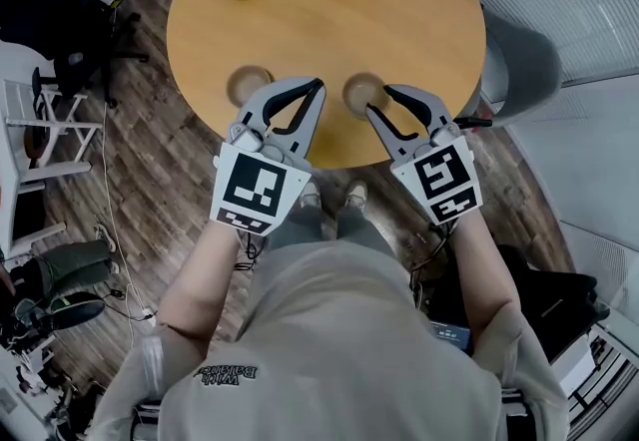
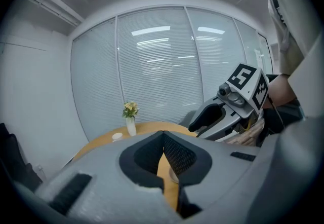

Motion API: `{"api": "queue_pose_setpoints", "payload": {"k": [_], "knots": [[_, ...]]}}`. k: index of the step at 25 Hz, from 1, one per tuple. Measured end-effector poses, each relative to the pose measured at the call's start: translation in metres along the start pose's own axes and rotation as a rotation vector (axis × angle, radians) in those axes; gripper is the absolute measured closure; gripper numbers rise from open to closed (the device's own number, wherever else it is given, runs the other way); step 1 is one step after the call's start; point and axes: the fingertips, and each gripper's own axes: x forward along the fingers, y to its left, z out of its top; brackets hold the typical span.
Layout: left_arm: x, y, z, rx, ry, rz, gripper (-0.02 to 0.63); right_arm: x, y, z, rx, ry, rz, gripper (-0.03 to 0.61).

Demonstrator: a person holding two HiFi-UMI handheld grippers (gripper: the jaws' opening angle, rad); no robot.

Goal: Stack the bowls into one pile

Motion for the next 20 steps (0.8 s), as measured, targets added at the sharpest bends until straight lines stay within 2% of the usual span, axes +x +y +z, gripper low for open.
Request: {"api": "queue_pose_setpoints", "payload": {"k": [6, 11, 20], "knots": [[0.024, 0.007, -0.039, -0.055, 0.034, -0.006, 0.595, 0.040, 0.004, -0.040, 0.012, 0.082, 0.046, 0.459], [0.030, 0.010, -0.063, -0.155, 0.035, -0.015, 0.595, 0.062, 0.018, -0.066, 0.072, 0.132, 0.098, 0.454], [0.045, 0.002, -0.125, -0.172, 0.141, -0.037, 0.595, 0.100, 0.035, -0.116, 0.068, 0.257, 0.134, 0.454]]}}
